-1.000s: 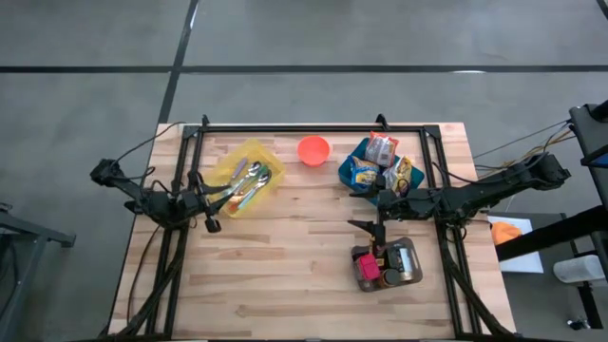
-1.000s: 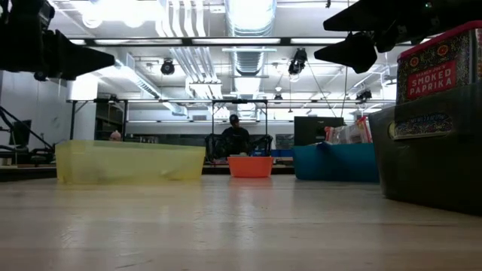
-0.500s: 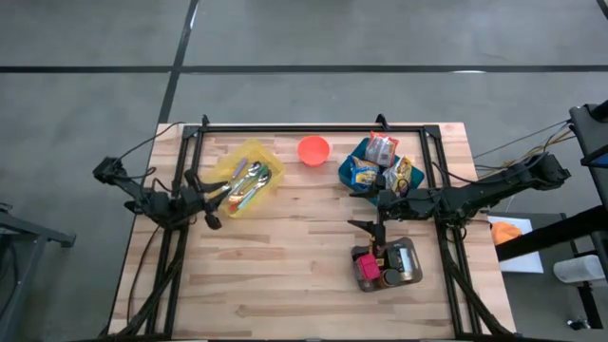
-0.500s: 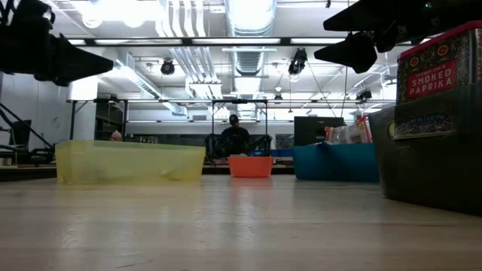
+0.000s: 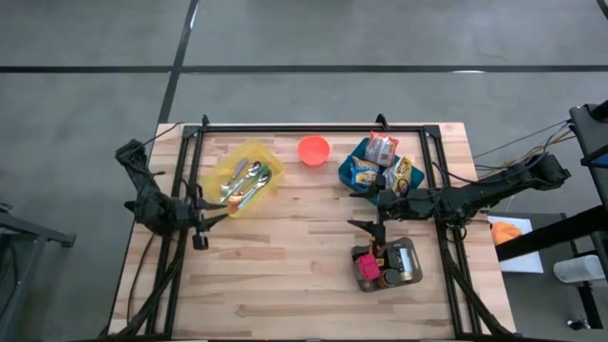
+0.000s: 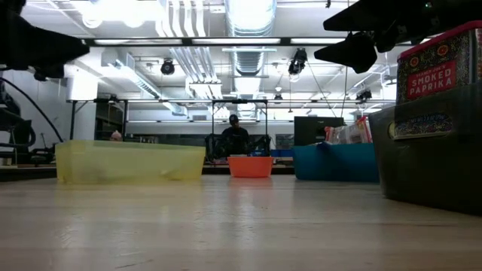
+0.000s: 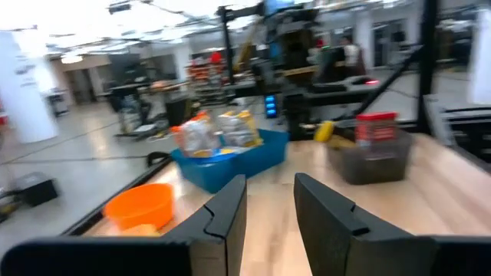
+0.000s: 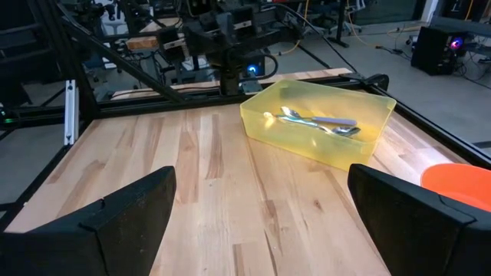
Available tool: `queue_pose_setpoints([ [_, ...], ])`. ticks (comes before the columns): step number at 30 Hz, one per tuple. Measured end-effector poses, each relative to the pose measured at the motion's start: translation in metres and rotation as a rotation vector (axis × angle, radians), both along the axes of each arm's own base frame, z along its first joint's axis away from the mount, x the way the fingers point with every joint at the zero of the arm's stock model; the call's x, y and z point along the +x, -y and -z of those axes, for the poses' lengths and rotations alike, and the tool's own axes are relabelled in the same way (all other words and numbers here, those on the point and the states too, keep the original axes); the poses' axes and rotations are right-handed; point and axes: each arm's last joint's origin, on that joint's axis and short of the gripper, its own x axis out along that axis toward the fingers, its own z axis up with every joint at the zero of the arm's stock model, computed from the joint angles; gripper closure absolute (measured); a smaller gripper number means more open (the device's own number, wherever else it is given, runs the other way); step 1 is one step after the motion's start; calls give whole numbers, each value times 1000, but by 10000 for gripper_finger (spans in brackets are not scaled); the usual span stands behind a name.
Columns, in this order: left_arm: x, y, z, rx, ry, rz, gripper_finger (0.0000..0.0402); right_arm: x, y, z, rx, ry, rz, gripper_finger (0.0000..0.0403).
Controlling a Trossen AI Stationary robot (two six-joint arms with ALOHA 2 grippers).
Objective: Pick & Place Food Item
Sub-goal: Return to Home Position
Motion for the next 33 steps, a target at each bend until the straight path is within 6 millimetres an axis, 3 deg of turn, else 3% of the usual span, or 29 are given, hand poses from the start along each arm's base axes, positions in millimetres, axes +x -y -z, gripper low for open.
queue_pose_setpoints([
  [9, 1, 6, -8, 213, 68, 262, 291, 0, 0, 0, 0, 0, 0, 22],
  [18, 16, -14, -3, 163, 26, 59, 291, 0, 0, 0, 0, 0, 0, 22],
  [25, 28, -38, 3, 163, -19, 71, 291, 0, 0, 0, 0, 0, 0, 22],
  [33, 28, -74, 11, -70, -66, 25, 291, 0, 0, 0, 0, 0, 0, 22],
])
